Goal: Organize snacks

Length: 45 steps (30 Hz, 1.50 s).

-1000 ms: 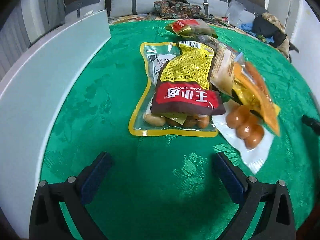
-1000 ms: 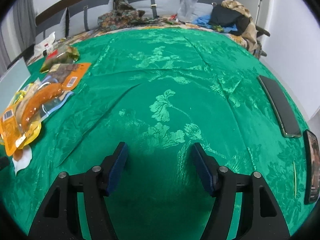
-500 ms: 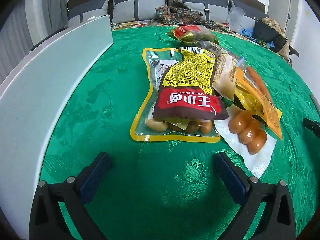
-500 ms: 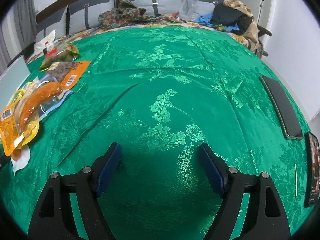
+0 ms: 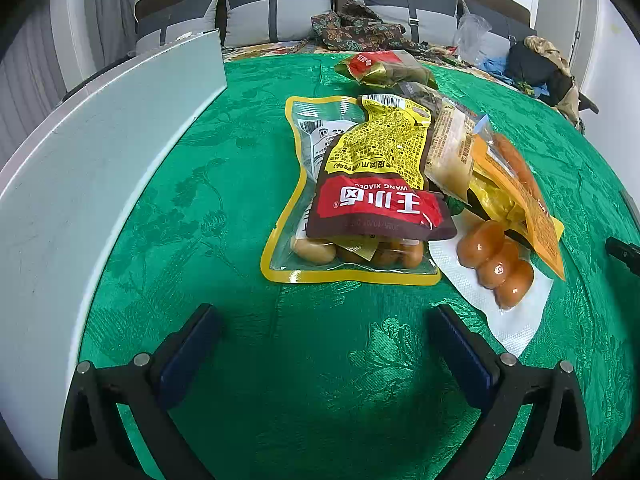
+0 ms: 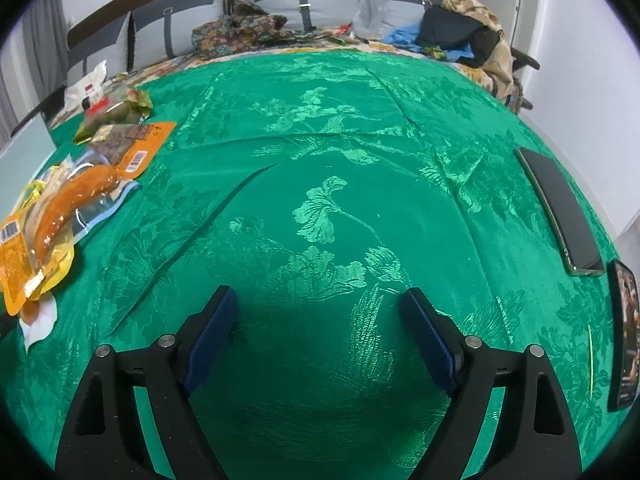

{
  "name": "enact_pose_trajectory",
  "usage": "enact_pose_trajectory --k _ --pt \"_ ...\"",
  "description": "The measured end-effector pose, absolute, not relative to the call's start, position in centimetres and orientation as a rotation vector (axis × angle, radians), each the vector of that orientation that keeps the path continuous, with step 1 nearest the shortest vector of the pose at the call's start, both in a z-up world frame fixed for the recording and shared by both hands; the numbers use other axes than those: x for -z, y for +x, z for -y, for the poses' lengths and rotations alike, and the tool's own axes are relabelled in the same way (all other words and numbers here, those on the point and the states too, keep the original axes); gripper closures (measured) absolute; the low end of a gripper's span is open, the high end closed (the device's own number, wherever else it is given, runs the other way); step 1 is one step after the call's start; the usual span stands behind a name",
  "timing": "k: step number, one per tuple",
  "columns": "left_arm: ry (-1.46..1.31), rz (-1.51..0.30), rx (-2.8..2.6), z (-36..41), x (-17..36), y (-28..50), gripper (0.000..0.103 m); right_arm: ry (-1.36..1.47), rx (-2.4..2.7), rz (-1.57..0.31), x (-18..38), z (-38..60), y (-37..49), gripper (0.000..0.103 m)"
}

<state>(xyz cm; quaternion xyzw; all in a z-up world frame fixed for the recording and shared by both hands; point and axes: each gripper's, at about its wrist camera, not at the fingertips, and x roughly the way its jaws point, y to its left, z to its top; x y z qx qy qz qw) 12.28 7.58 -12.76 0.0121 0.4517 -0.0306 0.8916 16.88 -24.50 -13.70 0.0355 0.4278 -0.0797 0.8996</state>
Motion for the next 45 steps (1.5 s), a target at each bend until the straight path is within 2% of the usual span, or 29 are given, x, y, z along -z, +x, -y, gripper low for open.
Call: enact_pose_trajectory --k 22,26,34,41,45 --pt "0.025 -0.938 0.063 -7.5 12.8 12.3 0.0 0.078 0.158 -0.885 13.7 24.5 16.8 0.015" --pt "0.036 -0.987 0.08 -7.9 12.5 12.2 0.0 0.078 0.158 -0.885 13.7 24.6 16.8 0.015" --pt "-0.051 -0.987 0.119 -11.7 8.6 11.7 0.001 0.078 0.158 -0.885 13.7 24.6 16.9 0.015" --pt "0.053 -0.978 0.207 -9.1 5.4 16.7 0.017 0.078 0.158 -0.885 13.7 24.6 16.9 0.015" --pt "0.135 -1.025 0.196 -6.2 6.0 21.0 0.038 0.078 0.158 -0.884 13.7 24.6 16.9 0.015"
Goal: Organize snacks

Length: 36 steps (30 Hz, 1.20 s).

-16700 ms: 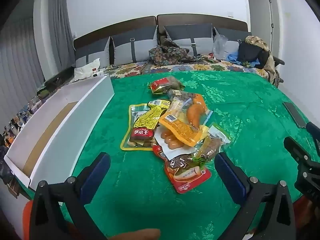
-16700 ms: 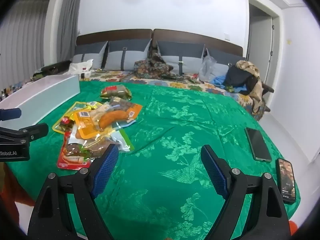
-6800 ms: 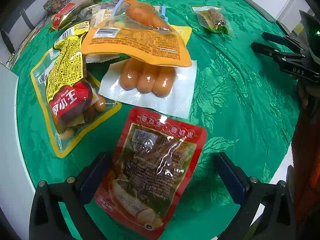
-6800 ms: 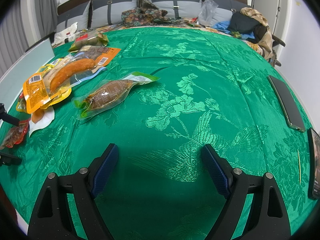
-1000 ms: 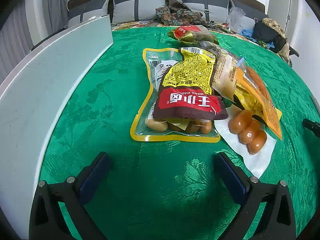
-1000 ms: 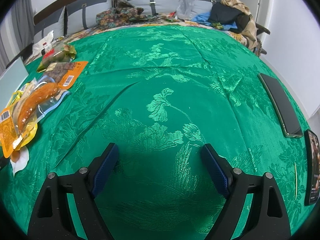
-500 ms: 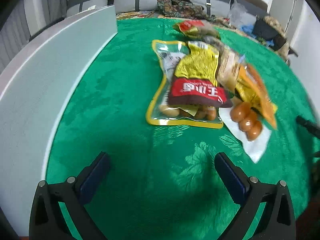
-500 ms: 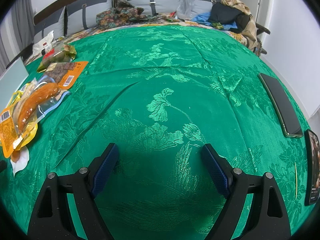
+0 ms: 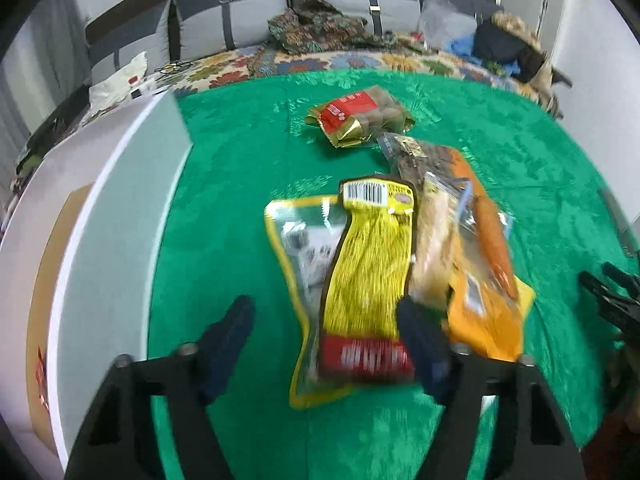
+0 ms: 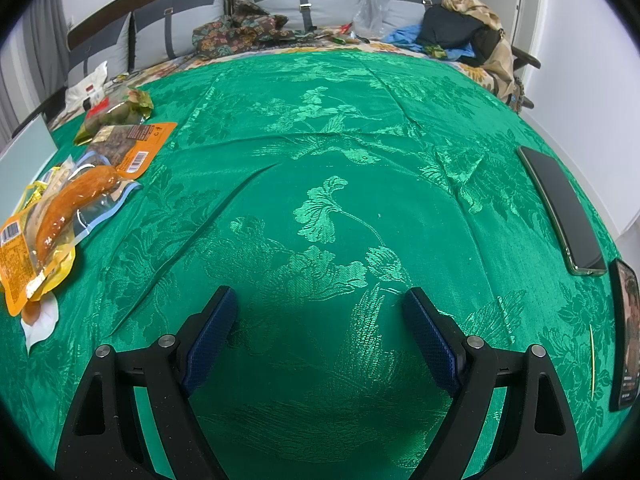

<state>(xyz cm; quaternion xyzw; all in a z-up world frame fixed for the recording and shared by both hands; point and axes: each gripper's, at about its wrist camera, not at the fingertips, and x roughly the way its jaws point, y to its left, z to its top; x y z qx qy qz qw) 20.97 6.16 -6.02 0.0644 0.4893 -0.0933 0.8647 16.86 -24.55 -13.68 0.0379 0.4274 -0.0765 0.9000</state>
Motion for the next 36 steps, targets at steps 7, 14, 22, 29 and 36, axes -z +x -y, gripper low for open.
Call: enact_pose_trajectory --k 7,14,22,29,36 --pt "0.185 -1.129 0.246 -3.1 9.0 23.5 0.035 0.079 0.158 -0.884 13.7 24.6 16.9 0.015" --pt "0.365 -1.068 0.205 -1.4 9.4 22.1 0.055 0.079 0.158 -0.884 13.7 24.6 16.8 0.015" --pt "0.203 -0.99 0.203 -4.3 6.4 18.9 0.056 0.079 0.158 -0.884 13.7 24.5 16.8 0.015" --pt "0.061 -0.969 0.182 -7.8 4.1 15.4 0.056 0.079 0.158 -0.884 13.6 24.6 16.8 0.015" --pt "0.017 -0.988 0.136 -10.2 5.0 12.1 0.056 0.079 0.157 -0.884 13.6 24.6 16.8 0.015"
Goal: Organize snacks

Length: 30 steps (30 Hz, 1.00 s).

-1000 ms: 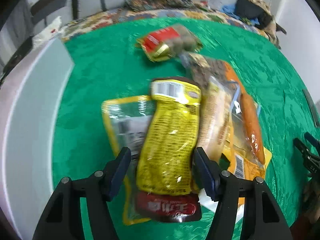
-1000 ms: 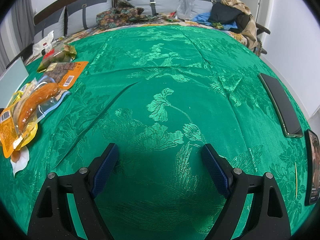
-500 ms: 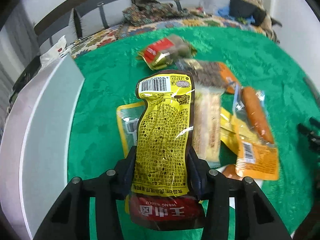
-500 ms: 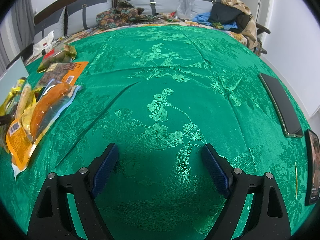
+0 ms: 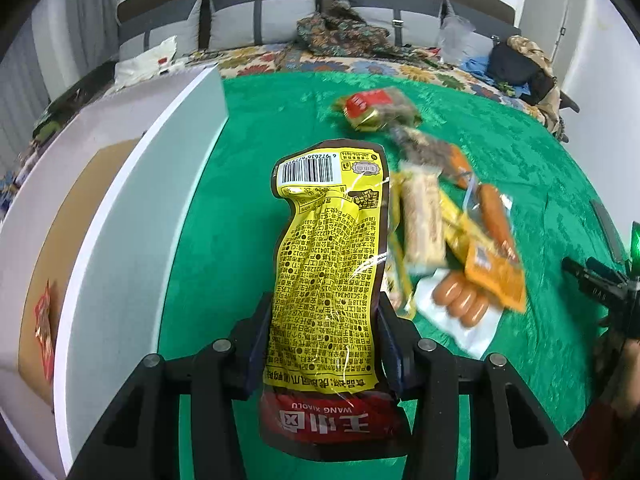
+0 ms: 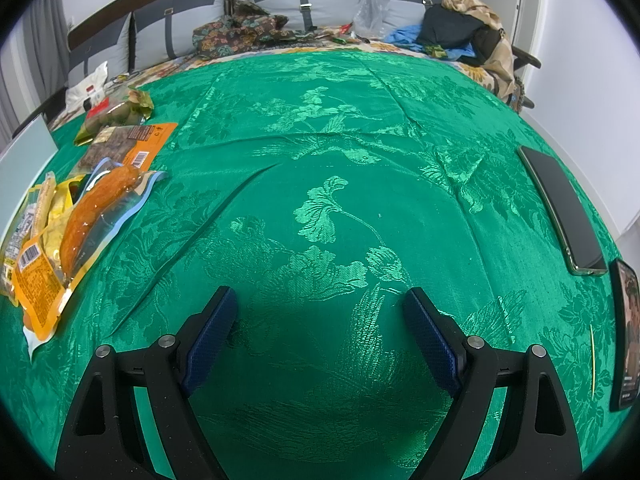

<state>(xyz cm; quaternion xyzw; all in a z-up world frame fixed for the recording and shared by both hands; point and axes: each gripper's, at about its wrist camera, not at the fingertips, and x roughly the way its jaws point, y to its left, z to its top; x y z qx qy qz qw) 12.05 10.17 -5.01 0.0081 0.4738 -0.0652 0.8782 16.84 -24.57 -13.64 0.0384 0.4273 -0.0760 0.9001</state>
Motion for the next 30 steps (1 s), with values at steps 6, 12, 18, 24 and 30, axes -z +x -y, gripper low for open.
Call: enact_pose_trajectory --k 6,12,18,24,30 --pt "-0.044 -1.012 0.087 -11.9 6.2 10.9 0.056 0.079 0.157 -0.884 13.6 24.6 16.8 0.015" --pt "0.02 -1.051 -0.009 -12.4 8.3 12.1 0.056 0.079 0.157 -0.884 13.6 24.6 16.8 0.015" --pt "0.087 -1.102 -0.064 -11.8 10.9 15.0 0.056 0.08 0.157 -0.884 13.7 24.6 16.9 0.015" --pt "0.074 -1.084 0.015 -9.5 11.3 15.0 0.056 0.079 0.157 -0.884 13.6 24.6 16.8 0.015" --pt "0.018 -1.086 0.031 -9.4 11.4 14.6 0.056 0.08 0.157 -0.884 13.6 24.6 16.9 0.015"
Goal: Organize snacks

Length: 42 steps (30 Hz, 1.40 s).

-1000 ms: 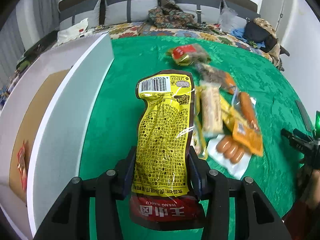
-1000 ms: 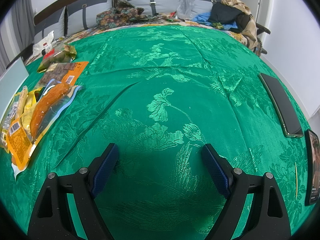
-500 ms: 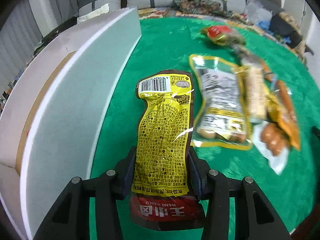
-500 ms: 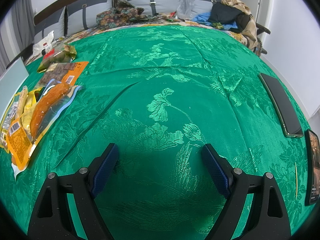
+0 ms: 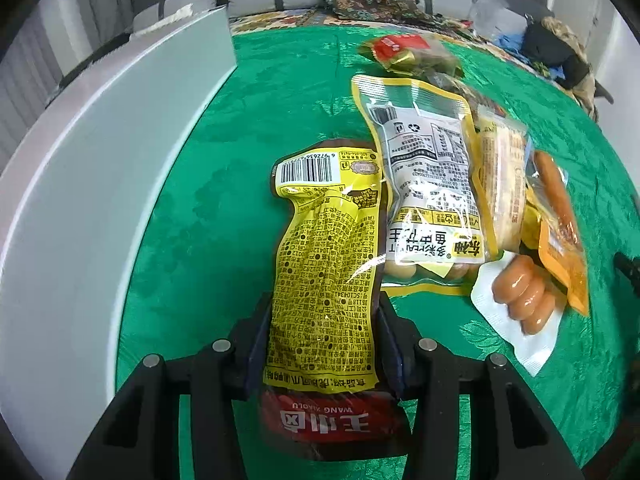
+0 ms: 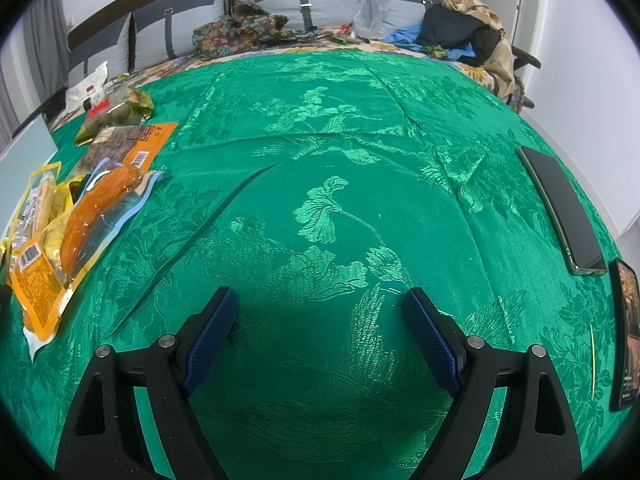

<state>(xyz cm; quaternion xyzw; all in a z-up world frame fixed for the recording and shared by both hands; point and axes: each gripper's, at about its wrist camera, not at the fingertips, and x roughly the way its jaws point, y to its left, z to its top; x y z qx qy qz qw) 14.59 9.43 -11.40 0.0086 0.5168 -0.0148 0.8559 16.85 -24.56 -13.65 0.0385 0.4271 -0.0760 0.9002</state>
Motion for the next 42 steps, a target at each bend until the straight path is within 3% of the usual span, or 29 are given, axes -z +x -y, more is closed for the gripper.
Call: enact_pose_trajectory --k 4,7,11,17,26,42 --pt "0.017 -1.083 0.008 -10.5 11.1 14.0 0.054 0.08 0.157 -0.884 13.6 24.6 16.8 0.015" --pt "0.021 -1.087 -0.01 -11.3 11.3 13.8 0.048 0.08 0.156 -0.884 13.6 24.6 16.8 0.015" --pt "-0.01 -1.098 -0.02 -12.3 11.8 14.2 0.018 0.08 0.156 -0.884 13.6 24.6 16.8 0.015" --pt "-0.027 -1.074 -0.044 -13.2 12.5 14.2 0.001 0.08 0.156 -0.884 13.6 24.6 16.8 0.015" --pt "-0.016 -0.977 -0.025 -13.5 12.8 13.2 0.0 0.08 0.156 -0.884 13.6 24.6 16.8 0.015" --pt "-0.021 -0.964 -0.029 -13.5 12.8 12.9 0.0 0.08 0.156 -0.885 13.6 24.6 16.8 0.015"
